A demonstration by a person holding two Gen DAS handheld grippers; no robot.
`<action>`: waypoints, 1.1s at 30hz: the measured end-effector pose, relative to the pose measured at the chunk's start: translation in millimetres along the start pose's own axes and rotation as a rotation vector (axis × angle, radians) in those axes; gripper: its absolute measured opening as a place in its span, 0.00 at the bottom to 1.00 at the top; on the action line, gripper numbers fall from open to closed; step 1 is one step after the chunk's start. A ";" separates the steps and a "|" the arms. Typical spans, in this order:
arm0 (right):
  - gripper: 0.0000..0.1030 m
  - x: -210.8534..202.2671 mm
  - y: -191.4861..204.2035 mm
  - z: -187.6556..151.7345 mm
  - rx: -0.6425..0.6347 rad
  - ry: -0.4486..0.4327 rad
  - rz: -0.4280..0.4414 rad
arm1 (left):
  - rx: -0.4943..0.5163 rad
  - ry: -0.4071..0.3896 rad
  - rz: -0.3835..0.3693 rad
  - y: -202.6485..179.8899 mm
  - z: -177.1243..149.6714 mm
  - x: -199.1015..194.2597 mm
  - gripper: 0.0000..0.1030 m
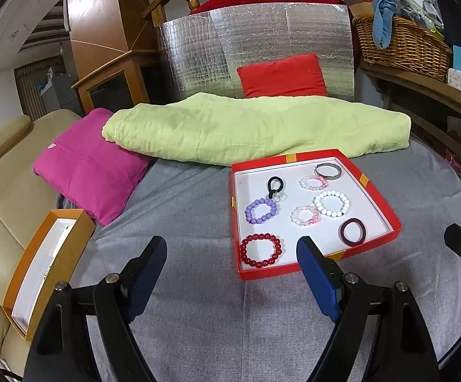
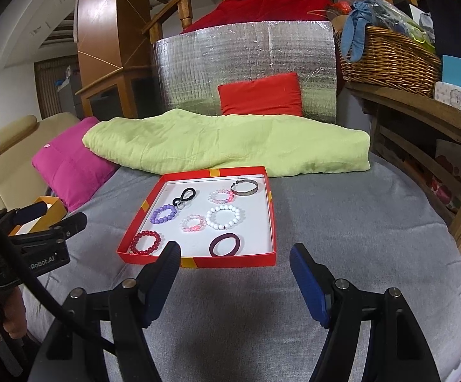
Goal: Organize jewelry
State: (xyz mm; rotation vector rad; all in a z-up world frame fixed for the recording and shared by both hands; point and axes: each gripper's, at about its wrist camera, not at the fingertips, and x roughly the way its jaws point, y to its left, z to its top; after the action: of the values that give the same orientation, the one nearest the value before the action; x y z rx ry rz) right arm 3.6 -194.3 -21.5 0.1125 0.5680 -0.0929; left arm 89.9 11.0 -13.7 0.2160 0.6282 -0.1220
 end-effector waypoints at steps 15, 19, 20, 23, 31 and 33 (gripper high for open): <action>0.72 -0.1 3.7 0.0 0.004 -0.004 0.003 | -0.004 0.000 0.002 1.0 -0.3 -0.2 0.82; 0.72 0.7 6.1 0.6 0.005 -0.005 0.006 | -0.009 0.001 -0.003 3.1 0.3 -0.5 0.82; 0.72 0.9 6.7 0.5 0.004 -0.005 0.007 | -0.009 0.001 -0.003 3.7 0.5 -0.5 0.82; 0.72 0.2 8.5 0.9 0.004 -0.011 0.006 | -0.012 0.000 -0.007 4.8 0.2 -0.6 0.82; 0.72 1.1 10.0 1.0 0.008 -0.013 0.006 | -0.019 0.003 -0.006 8.5 -0.9 -0.2 0.82; 0.72 1.0 11.0 0.9 0.006 -0.015 0.007 | -0.019 0.005 -0.007 8.6 -1.4 -0.1 0.82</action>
State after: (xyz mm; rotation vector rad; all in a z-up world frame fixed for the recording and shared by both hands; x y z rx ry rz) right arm 6.3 -183.6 -20.5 0.1194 0.5526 -0.0886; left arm 90.6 19.6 -13.3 0.1963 0.6348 -0.1225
